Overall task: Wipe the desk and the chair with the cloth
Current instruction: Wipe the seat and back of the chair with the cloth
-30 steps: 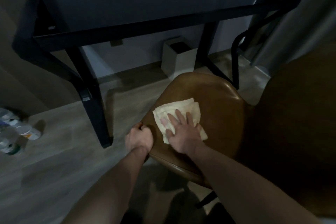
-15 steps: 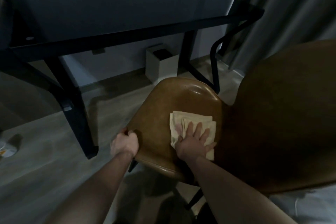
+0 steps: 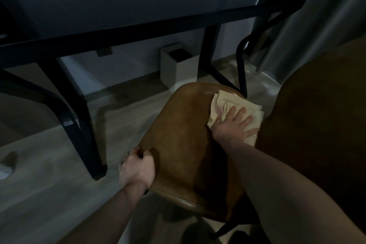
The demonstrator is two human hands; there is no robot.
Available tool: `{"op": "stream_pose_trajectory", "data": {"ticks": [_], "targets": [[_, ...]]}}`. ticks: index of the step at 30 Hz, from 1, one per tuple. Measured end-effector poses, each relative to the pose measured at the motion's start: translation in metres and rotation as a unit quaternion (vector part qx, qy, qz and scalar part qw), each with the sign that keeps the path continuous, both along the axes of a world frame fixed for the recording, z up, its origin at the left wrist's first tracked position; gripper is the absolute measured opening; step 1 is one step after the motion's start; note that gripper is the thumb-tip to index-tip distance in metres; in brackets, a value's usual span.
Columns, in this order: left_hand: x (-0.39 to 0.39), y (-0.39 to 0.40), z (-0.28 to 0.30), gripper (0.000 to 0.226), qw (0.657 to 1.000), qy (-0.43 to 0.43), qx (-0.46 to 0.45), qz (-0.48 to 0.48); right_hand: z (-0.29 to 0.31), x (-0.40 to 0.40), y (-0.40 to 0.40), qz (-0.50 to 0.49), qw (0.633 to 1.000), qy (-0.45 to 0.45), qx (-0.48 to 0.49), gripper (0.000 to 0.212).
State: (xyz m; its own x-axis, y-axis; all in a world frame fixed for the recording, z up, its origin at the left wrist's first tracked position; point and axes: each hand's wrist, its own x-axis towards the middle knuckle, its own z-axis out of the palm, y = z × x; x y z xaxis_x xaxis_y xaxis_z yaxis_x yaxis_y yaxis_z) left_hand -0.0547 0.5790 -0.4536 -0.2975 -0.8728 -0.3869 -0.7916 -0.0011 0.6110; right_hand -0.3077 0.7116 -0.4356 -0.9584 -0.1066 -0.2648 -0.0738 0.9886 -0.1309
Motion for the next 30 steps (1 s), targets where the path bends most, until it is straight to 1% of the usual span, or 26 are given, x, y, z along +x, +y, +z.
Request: {"op": "stream_pose_trajectory", "data": {"ticks": [7,13,17,24,30], "targets": [[-0.002,0.004,0.009,0.057,1.0,-0.013,0.006,-0.013,0.007,0.017,0.026,0.047,0.999,-0.002,0.01,0.075],[-0.002,0.007,0.02,0.062,0.999,-0.022,0.013,-0.024,0.016,0.083,0.039,0.053,0.998,-0.031,0.007,0.077],[0.0,0.01,0.024,0.063,0.999,-0.026,0.013,-0.034,0.006,0.12,0.045,0.061,0.998,-0.009,-0.01,0.078],[-0.003,0.008,0.025,0.06,0.999,-0.032,0.007,-0.032,-0.008,0.103,0.028,0.036,0.999,0.028,-0.027,0.079],[-0.003,0.006,0.017,0.06,0.999,-0.028,0.001,-0.031,-0.014,0.044,-0.004,0.036,0.998,0.044,-0.041,0.078]]}}
